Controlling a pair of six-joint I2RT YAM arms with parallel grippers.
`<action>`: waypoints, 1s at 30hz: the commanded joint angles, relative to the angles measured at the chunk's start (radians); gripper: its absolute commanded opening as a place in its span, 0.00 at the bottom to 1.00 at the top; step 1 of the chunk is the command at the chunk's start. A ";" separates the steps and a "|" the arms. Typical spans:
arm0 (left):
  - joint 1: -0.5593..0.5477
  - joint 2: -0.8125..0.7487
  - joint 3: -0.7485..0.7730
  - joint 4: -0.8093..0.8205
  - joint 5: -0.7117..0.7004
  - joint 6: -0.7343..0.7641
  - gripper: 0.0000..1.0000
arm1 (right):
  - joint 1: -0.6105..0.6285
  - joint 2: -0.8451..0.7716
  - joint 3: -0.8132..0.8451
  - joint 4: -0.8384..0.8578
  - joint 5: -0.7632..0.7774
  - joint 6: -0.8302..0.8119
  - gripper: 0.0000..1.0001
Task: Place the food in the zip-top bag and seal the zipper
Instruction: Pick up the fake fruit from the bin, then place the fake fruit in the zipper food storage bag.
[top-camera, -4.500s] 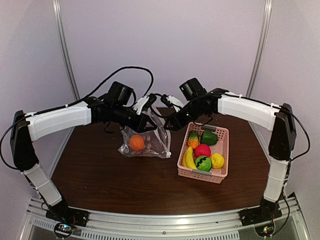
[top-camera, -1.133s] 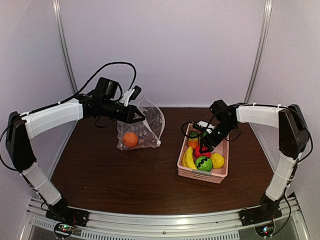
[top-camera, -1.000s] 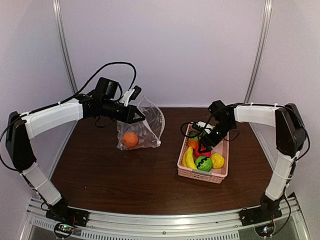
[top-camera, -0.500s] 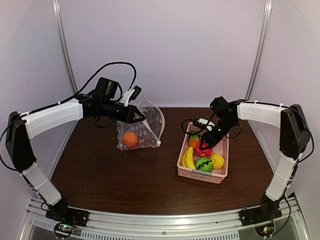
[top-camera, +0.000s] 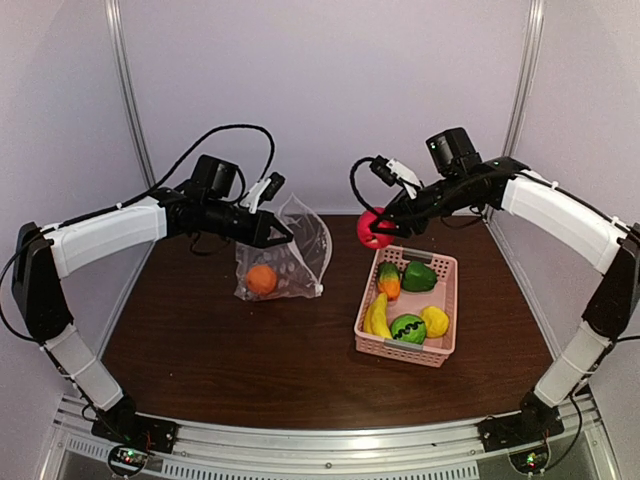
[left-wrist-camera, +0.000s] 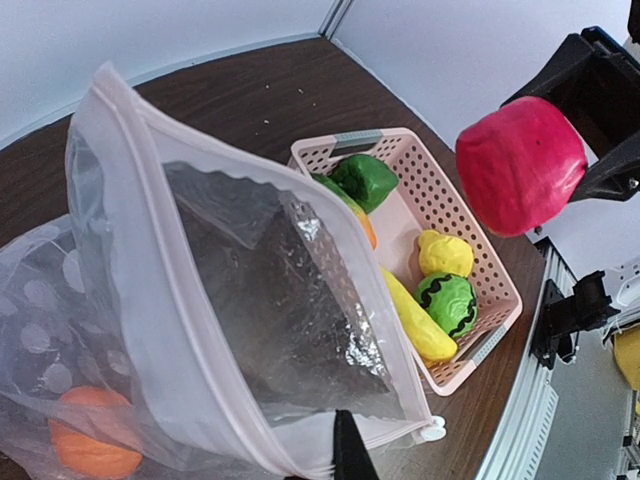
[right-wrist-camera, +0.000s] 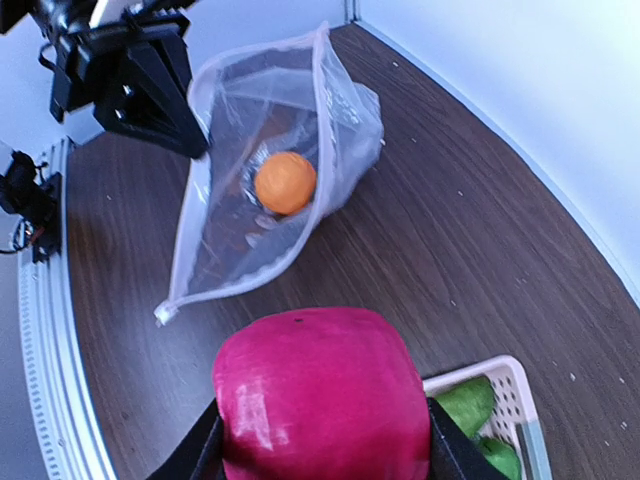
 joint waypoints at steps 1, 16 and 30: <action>0.004 0.004 0.012 0.036 0.027 0.015 0.00 | 0.051 0.091 0.119 0.089 -0.143 0.119 0.43; 0.004 -0.003 0.008 0.055 0.068 -0.002 0.00 | 0.156 0.354 0.364 0.122 -0.020 0.240 0.46; 0.004 -0.010 -0.001 0.073 0.086 -0.014 0.00 | 0.208 0.423 0.421 0.093 0.119 0.255 0.59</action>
